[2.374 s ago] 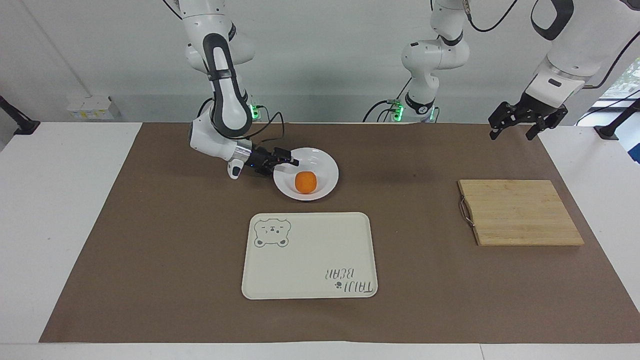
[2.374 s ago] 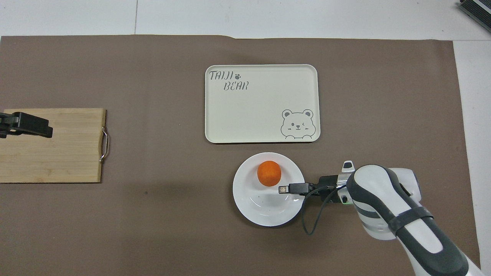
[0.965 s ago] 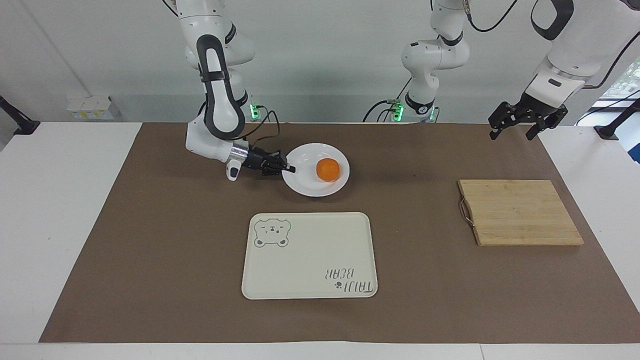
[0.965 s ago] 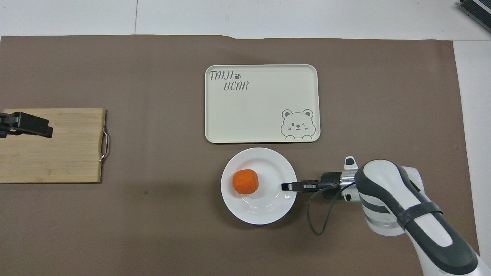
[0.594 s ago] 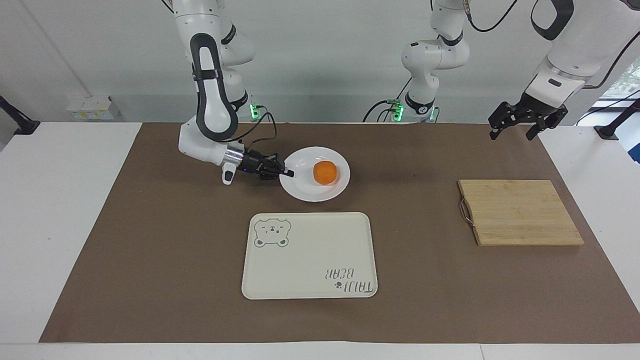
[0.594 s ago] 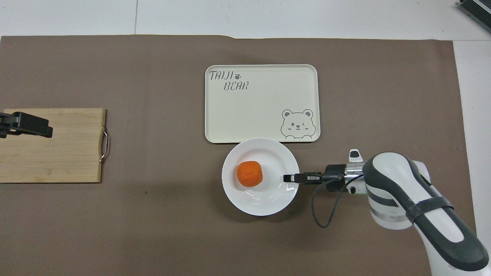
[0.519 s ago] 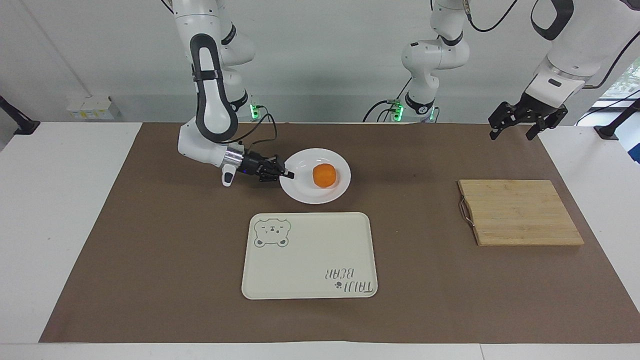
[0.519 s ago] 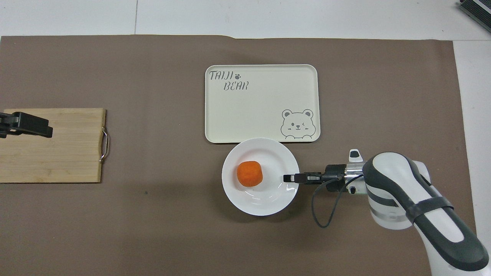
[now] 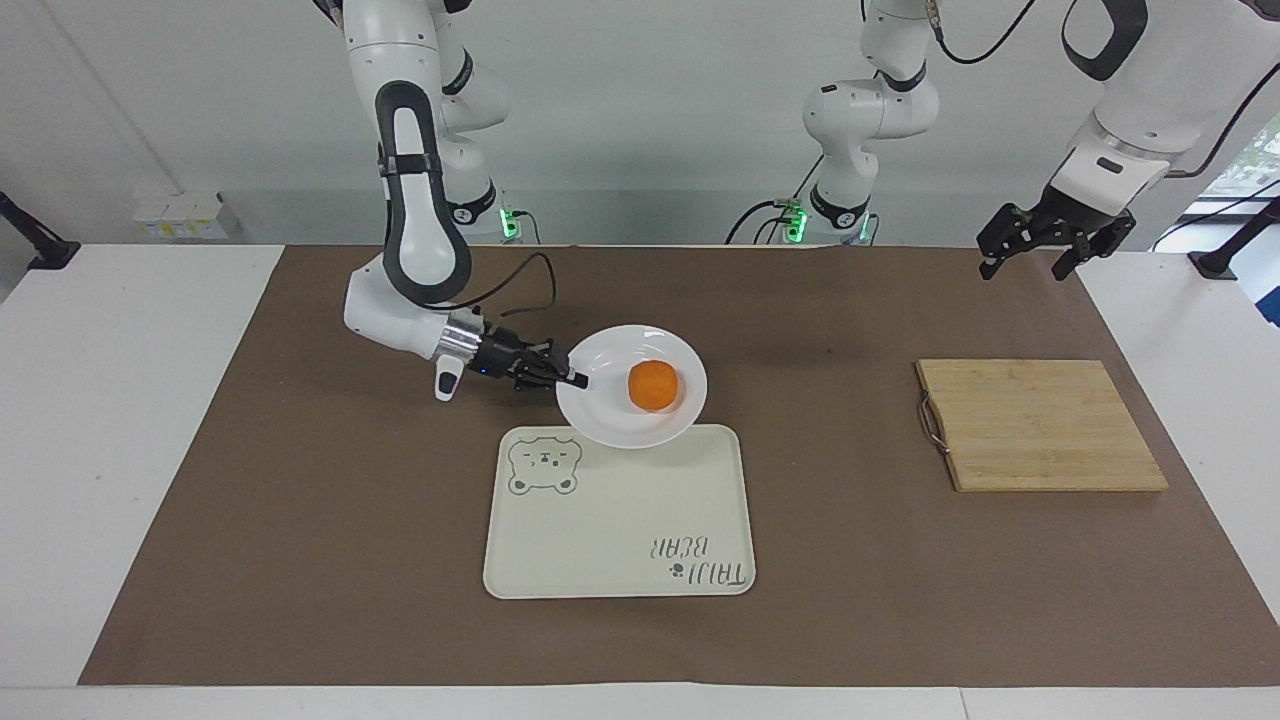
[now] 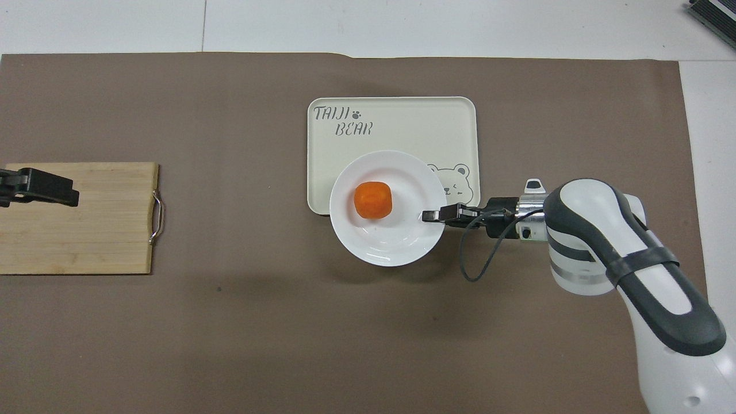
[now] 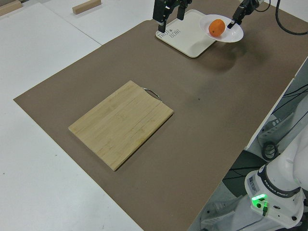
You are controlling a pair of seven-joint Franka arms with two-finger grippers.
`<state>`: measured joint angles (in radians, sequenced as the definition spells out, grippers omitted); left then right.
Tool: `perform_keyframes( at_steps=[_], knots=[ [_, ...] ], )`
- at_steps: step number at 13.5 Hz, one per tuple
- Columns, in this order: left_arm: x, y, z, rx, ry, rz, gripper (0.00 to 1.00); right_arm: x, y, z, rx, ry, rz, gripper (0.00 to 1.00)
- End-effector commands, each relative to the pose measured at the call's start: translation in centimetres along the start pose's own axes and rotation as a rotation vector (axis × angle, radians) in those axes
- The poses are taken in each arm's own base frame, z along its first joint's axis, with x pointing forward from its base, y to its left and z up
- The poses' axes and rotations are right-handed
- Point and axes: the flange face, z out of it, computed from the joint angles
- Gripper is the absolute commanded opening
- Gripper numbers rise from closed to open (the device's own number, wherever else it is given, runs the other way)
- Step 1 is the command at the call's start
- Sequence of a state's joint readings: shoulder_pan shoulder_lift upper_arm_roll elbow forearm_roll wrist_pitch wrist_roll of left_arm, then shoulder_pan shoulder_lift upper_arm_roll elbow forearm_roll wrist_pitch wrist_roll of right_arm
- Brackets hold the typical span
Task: Place orange and plate with both arms
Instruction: 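Lift the plate with the right gripper and carry it onto the tray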
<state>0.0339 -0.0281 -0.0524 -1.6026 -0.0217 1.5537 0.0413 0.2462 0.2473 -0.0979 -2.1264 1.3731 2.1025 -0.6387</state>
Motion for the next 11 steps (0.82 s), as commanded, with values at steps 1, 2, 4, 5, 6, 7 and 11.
perform_keyframes(
  at_steps=[1, 2, 4, 5, 6, 7, 11],
  knots=[
    [-0.4, -0.3, -0.3, 0.014, 0.014, 0.003, 1.0, 5.0, -2.2, 0.1, 0.004, 0.037, 0.049, 0.0],
    [-0.4, -0.3, -0.3, 0.014, 0.014, 0.003, 1.0, 6.7, -2.9, 0.0, -0.026, 0.05, 0.049, 0.0],
    [-0.4, -0.3, -0.3, 0.014, 0.014, 0.003, 1.0, 9.9, -3.1, 0.3, -0.052, 0.072, 0.066, 0.0],
    [-0.4, -0.3, -0.3, 0.014, 0.016, 0.003, 1.0, 11.4, -1.8, 0.4, -0.058, 0.087, 0.075, 0.0],
    [-0.4, -0.3, -0.3, 0.014, 0.014, 0.003, 1.0, 12.5, -1.5, 0.8, -0.061, 0.093, 0.07, 0.0],
    [-0.4, -0.3, -0.3, 0.014, 0.014, 0.003, 1.0, 12.9, -1.2, 1.4, -0.064, 0.093, 0.068, 0.0],
    [-0.4, -0.3, -0.3, 0.014, 0.014, 0.003, 1.0, 11.5, 0.7, 2.0, -0.117, 0.046, 0.035, 0.0]
  ],
)
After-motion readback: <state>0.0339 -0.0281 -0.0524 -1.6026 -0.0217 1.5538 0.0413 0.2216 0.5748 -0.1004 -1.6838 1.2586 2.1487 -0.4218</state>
